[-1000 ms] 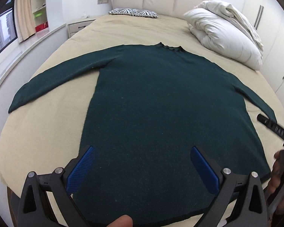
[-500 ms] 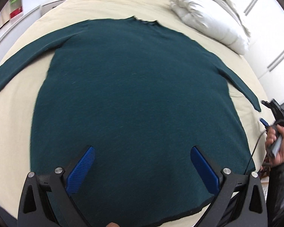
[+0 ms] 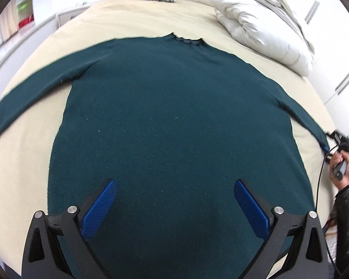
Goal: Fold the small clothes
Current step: 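Grasp the sleeve cuff of the green sweater with the right gripper, then fold the held sleeve across the sweater body and release it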
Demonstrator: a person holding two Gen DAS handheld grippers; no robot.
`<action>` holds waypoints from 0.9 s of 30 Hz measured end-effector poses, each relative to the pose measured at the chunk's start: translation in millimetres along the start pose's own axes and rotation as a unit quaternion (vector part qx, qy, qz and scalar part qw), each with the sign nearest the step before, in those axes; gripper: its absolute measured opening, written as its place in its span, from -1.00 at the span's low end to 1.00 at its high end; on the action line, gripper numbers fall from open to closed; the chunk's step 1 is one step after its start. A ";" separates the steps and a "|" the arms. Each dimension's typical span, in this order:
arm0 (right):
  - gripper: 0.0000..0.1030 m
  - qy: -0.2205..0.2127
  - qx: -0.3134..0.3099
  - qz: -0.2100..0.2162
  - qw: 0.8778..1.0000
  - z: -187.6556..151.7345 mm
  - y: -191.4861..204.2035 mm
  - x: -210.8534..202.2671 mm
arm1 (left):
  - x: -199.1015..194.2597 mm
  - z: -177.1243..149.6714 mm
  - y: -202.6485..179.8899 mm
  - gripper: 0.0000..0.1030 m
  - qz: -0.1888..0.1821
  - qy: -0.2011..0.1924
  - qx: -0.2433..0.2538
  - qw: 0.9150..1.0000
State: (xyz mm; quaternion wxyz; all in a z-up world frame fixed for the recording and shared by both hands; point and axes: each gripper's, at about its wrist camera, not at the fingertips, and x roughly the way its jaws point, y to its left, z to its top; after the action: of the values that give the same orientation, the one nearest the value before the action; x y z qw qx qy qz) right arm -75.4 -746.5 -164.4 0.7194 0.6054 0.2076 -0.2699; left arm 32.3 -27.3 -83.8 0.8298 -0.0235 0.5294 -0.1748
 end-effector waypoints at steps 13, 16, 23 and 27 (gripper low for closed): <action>-0.85 0.005 -0.180 0.001 0.984 -32.5 89.3 5.4 | 6.5 19.9 24.8 0.70 -0.074 -0.027 -0.050 0.996; -0.85 0.029 -0.286 0.032 0.957 -83.5 156.0 16.0 | 5.9 24.4 32.9 0.70 -0.094 -0.036 -0.063 0.993; -0.86 0.097 -0.547 0.051 0.830 -281.6 268.4 61.2 | 10.8 47.6 56.5 0.70 -0.116 -0.064 -0.093 0.987; -0.86 0.133 -0.625 0.021 0.769 -373.8 274.9 97.7 | 16.5 60.2 65.5 0.70 -0.122 -0.071 -0.101 0.985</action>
State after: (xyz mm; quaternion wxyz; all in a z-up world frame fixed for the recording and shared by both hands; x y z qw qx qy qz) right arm 186.0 -359.1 -84.4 0.9097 0.0561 0.4111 0.0178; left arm 109.3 20.1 -86.5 0.8314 -0.1835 0.4770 -0.2181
